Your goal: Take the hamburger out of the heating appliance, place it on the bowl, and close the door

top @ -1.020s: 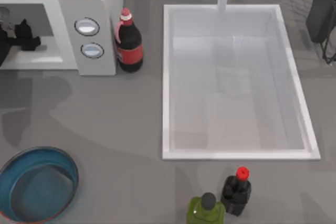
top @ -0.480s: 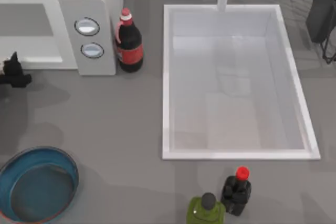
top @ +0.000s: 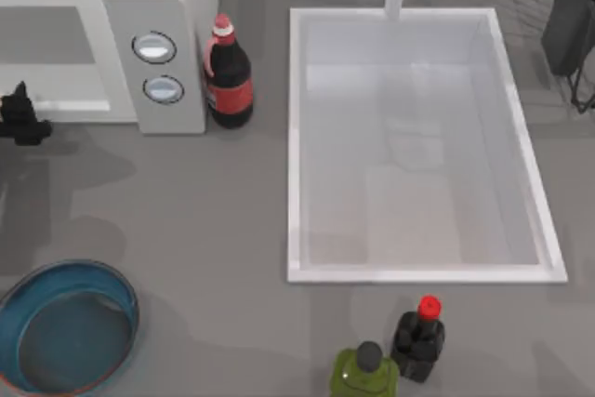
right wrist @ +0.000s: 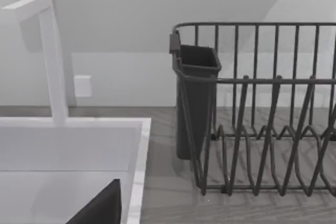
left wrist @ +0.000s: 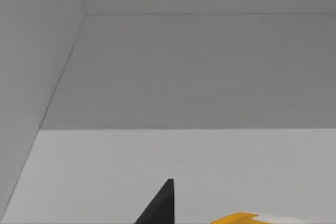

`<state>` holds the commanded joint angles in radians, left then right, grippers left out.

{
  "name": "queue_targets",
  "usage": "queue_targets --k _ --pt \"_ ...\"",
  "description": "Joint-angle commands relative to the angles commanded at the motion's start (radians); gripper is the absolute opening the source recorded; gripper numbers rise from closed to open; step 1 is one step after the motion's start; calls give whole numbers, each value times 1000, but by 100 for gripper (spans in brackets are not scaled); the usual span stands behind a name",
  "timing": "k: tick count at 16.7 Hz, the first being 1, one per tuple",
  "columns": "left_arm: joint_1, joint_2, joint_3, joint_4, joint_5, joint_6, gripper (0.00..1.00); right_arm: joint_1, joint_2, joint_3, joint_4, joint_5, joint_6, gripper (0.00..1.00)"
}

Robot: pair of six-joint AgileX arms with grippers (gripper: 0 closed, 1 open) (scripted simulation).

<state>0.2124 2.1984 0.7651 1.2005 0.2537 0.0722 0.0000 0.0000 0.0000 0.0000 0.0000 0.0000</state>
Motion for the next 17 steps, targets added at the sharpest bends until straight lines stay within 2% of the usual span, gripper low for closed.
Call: queue_targets --k 8,14,17 --pt "1 -307 14 -326 -4 2 0 0 0 0 0 0 0 100" --pt "1 -318 12 -336 -2 2 0 0 0 0 0 0 0 100" --pt "-17 -322 30 -385 -21 -51 0 0 0 0 0 0 0 100"
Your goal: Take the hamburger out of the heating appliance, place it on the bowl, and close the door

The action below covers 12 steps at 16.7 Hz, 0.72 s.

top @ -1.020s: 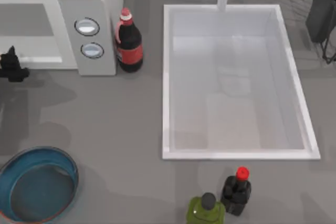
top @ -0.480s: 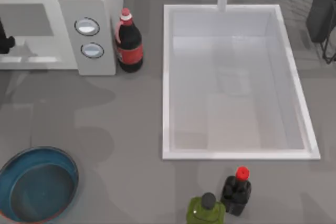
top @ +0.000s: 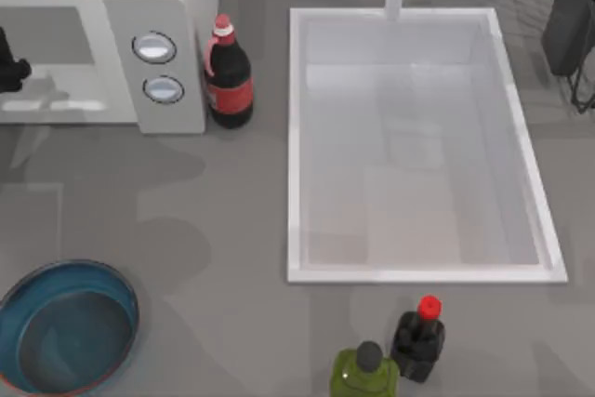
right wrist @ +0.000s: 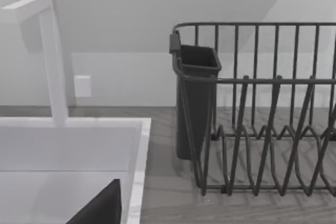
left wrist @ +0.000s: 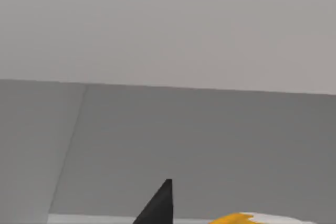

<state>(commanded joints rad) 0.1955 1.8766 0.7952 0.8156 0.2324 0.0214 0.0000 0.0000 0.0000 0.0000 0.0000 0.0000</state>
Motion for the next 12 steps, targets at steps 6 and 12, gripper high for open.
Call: queue_targets --k 6,12 --pt "-120 -16 112 -325 -128 -359 0 0 0 0 0 0 0 100" --pt "-319 -12 275 -846 -331 -942 0 0 0 0 0 0 0 100"
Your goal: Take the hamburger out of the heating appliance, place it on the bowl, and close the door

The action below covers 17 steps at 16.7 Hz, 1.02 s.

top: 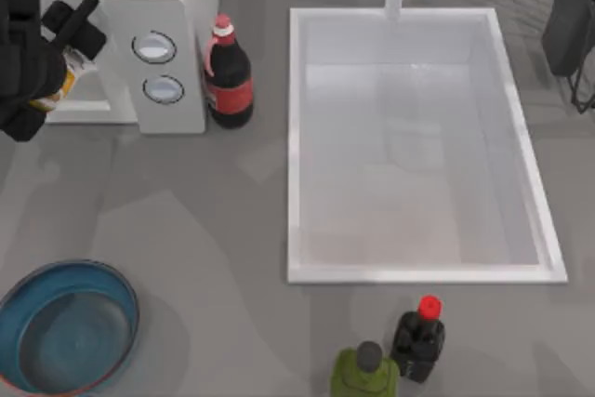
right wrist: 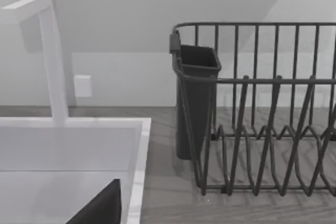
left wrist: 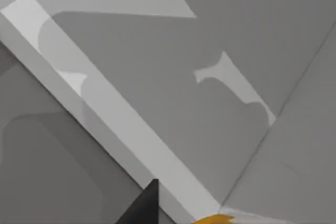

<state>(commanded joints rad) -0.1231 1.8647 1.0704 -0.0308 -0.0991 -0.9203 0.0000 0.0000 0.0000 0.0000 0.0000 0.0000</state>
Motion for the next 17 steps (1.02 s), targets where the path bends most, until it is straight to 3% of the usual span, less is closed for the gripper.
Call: queue_targets --k 11,17 --pt "-431 190 229 -1066 -401 -1232 0 0 0 0 0 0 0 100" --pt "-617 388 250 -1493 -546 -1748 0 0 0 0 0 0 0 100"
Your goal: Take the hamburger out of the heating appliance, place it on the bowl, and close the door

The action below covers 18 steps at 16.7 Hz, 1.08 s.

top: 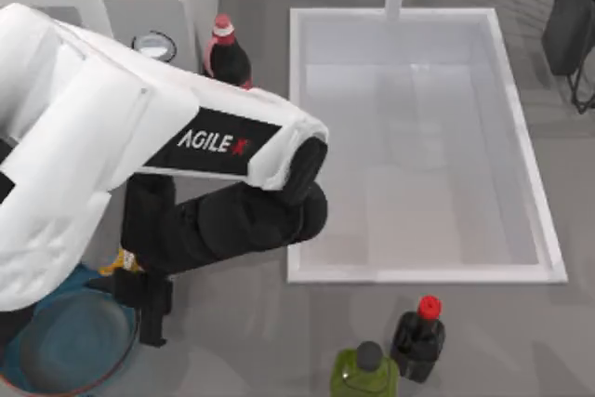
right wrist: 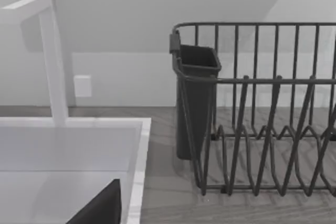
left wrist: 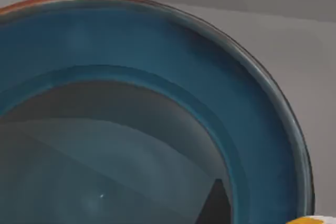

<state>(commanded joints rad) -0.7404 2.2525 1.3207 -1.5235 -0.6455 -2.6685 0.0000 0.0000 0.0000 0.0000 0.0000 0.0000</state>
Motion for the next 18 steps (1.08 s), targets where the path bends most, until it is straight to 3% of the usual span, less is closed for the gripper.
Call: queue_targets --k 6,18 --pt "-86 118 -8 -191 -60 -235 0 0 0 0 0 0 0 100" --pt "-66 77 -18 -161 -87 -227 0 0 0 0 0 0 0 100"
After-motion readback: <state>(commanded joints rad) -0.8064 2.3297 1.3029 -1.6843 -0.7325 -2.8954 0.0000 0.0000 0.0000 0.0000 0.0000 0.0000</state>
